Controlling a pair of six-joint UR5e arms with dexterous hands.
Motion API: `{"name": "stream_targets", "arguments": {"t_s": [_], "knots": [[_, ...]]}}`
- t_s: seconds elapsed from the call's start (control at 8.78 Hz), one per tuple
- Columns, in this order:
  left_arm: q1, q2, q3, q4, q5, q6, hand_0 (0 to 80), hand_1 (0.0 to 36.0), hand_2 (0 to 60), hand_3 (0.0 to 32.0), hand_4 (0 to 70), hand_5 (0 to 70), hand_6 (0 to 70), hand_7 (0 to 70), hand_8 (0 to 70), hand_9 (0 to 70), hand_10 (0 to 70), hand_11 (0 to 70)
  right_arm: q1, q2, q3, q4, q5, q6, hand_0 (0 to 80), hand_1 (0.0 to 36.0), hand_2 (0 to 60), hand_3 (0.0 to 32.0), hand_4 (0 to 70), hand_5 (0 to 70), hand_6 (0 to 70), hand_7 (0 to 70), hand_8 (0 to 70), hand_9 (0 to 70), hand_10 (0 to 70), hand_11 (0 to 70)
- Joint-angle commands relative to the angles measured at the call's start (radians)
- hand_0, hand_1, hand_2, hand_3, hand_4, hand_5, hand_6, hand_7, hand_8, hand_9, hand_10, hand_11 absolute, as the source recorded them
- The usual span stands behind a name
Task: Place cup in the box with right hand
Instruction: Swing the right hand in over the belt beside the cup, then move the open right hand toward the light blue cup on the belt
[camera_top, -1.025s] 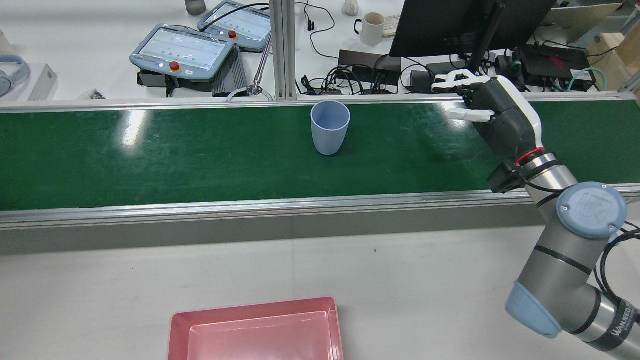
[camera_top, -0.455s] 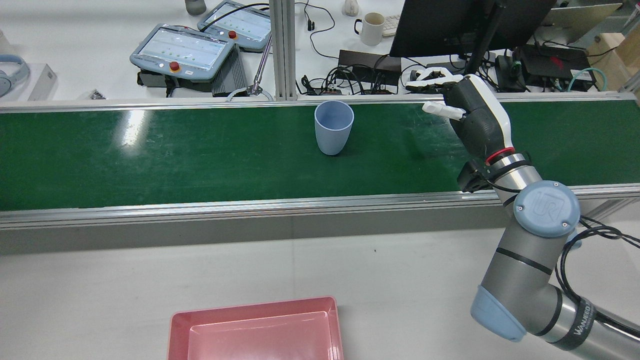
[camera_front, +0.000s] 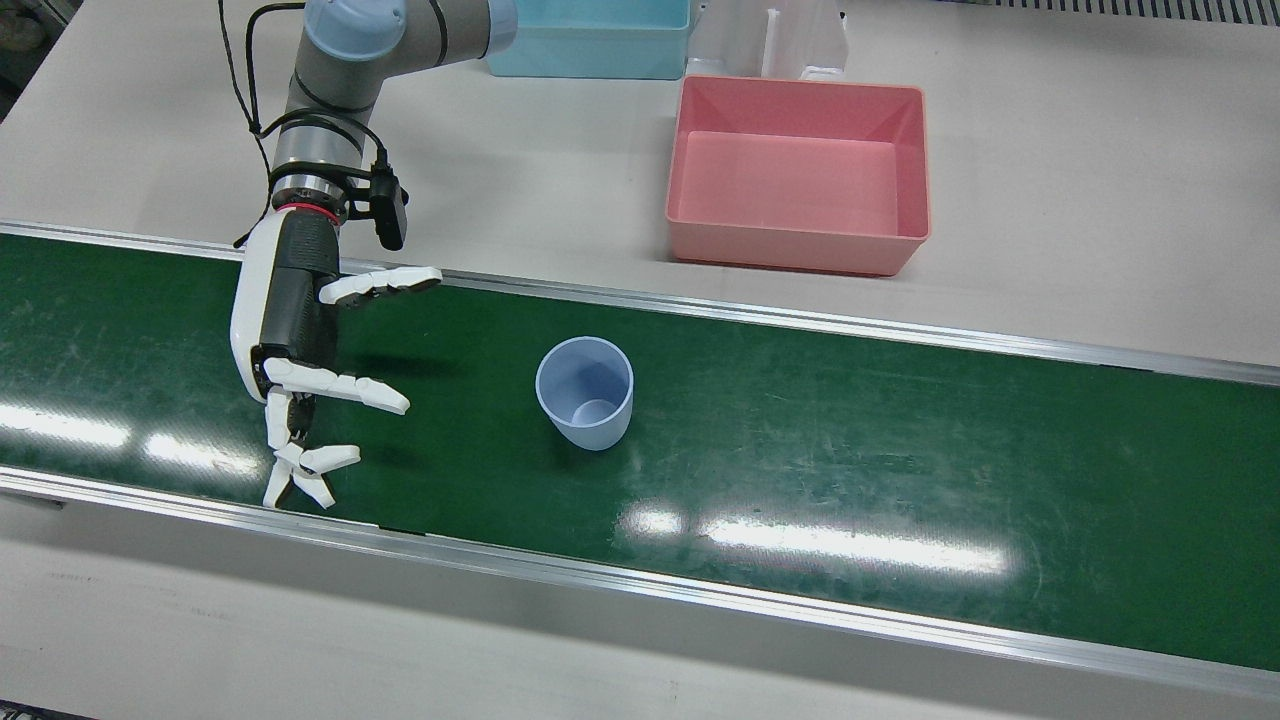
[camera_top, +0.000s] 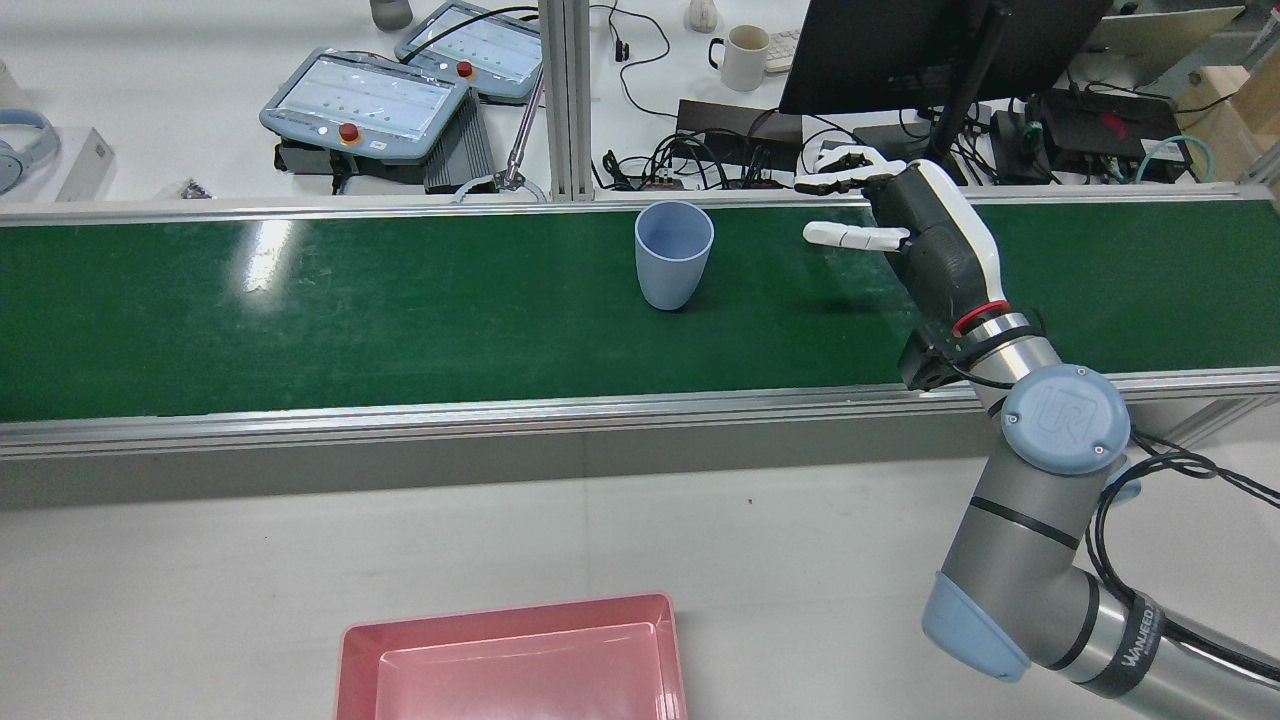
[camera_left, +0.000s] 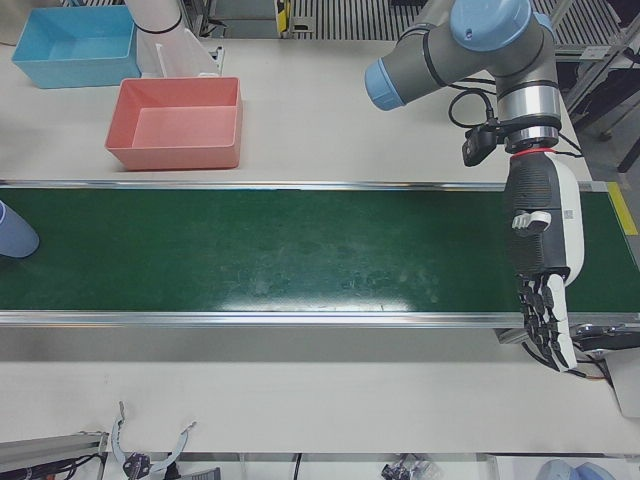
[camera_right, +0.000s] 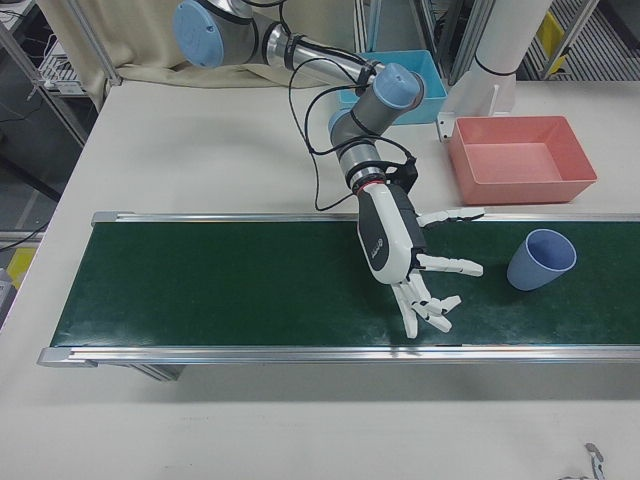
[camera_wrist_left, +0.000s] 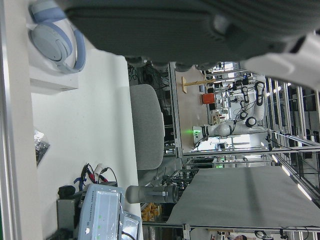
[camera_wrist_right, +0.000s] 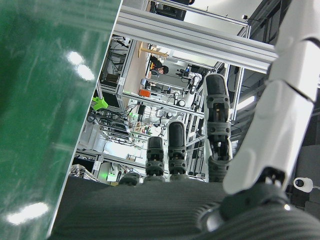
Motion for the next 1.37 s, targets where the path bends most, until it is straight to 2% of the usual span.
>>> {"name": "stream_targets", "arguments": {"t_s": [0.0, 0.11, 0.23, 0.57, 0.68, 0.8, 0.91, 1.02, 1.14, 1.25], "knots": [[0.000, 0.000, 0.000, 0.000, 0.000, 0.000, 0.0, 0.0, 0.0, 0.0, 0.0, 0.0, 0.0, 0.0, 0.0, 0.0, 0.0, 0.0, -0.006, 0.001, -0.002, -0.001, -0.006, -0.013, 48.8, 11.2, 2.9, 0.0, 48.7, 2.3, 8.8, 47.3, 10.4, 19.6, 0.2, 0.3], [0.000, 0.000, 0.000, 0.000, 0.000, 0.000, 0.0, 0.0, 0.0, 0.0, 0.0, 0.0, 0.0, 0.0, 0.0, 0.0, 0.0, 0.0, -0.006, -0.001, -0.002, -0.001, -0.006, -0.013, 46.6, 7.1, 0.0, 0.0, 48.5, 1.1, 8.0, 46.0, 9.6, 18.6, 0.0, 0.0], [0.000, 0.000, 0.001, 0.000, 0.000, 0.000, 0.0, 0.0, 0.0, 0.0, 0.0, 0.0, 0.0, 0.0, 0.0, 0.0, 0.0, 0.0, -0.006, -0.001, -0.020, -0.001, -0.011, -0.012, 42.6, 3.5, 0.0, 0.0, 48.8, 0.0, 7.3, 44.5, 9.0, 17.8, 0.0, 0.0], [0.000, 0.000, 0.001, 0.000, 0.000, 0.000, 0.0, 0.0, 0.0, 0.0, 0.0, 0.0, 0.0, 0.0, 0.0, 0.0, 0.0, 0.0, -0.006, -0.001, -0.024, -0.001, -0.008, -0.012, 36.0, 0.0, 0.0, 0.0, 49.2, 0.0, 5.7, 39.0, 7.0, 15.0, 0.0, 0.0], [0.000, 0.000, 0.001, 0.000, 0.000, 0.000, 0.0, 0.0, 0.0, 0.0, 0.0, 0.0, 0.0, 0.0, 0.0, 0.0, 0.0, 0.0, -0.006, 0.001, -0.024, -0.001, -0.010, -0.012, 33.2, 0.0, 0.0, 0.4, 47.8, 0.0, 5.8, 40.2, 7.4, 15.8, 0.0, 0.0], [0.000, 0.000, 0.001, 0.000, 0.000, 0.000, 0.0, 0.0, 0.0, 0.0, 0.0, 0.0, 0.0, 0.0, 0.0, 0.0, 0.0, 0.0, -0.006, 0.001, -0.024, -0.001, -0.013, -0.012, 38.8, 1.6, 0.0, 2.4, 41.8, 0.0, 6.1, 41.0, 8.3, 17.1, 0.0, 0.0], [0.000, 0.000, 0.001, 0.000, 0.000, 0.000, 0.0, 0.0, 0.0, 0.0, 0.0, 0.0, 0.0, 0.0, 0.0, 0.0, 0.0, 0.0, -0.006, -0.002, -0.024, -0.003, -0.016, -0.012, 44.7, 5.9, 0.0, 3.2, 38.5, 0.8, 6.3, 40.6, 9.0, 17.6, 0.0, 0.0], [0.000, 0.000, 0.000, 0.000, 0.000, 0.000, 0.0, 0.0, 0.0, 0.0, 0.0, 0.0, 0.0, 0.0, 0.0, 0.0, 0.0, 0.0, -0.006, -0.004, -0.024, -0.003, -0.017, -0.012, 50.7, 13.7, 0.5, 3.0, 37.3, 3.3, 7.1, 41.3, 9.8, 18.2, 0.0, 0.0], [0.000, 0.000, 0.000, 0.000, 0.000, 0.000, 0.0, 0.0, 0.0, 0.0, 0.0, 0.0, 0.0, 0.0, 0.0, 0.0, 0.0, 0.0, -0.006, -0.004, -0.024, -0.004, -0.017, -0.012, 53.7, 16.5, 0.0, 3.2, 36.7, 4.3, 7.3, 41.2, 10.1, 18.4, 0.0, 0.1], [0.000, 0.000, 0.000, 0.000, 0.000, 0.000, 0.0, 0.0, 0.0, 0.0, 0.0, 0.0, 0.0, 0.0, 0.0, 0.0, 0.0, 0.0, -0.006, -0.004, -0.030, -0.004, -0.017, -0.012, 55.1, 17.5, 0.0, 3.2, 36.8, 4.7, 7.5, 41.9, 10.2, 18.5, 0.0, 0.6]]}}
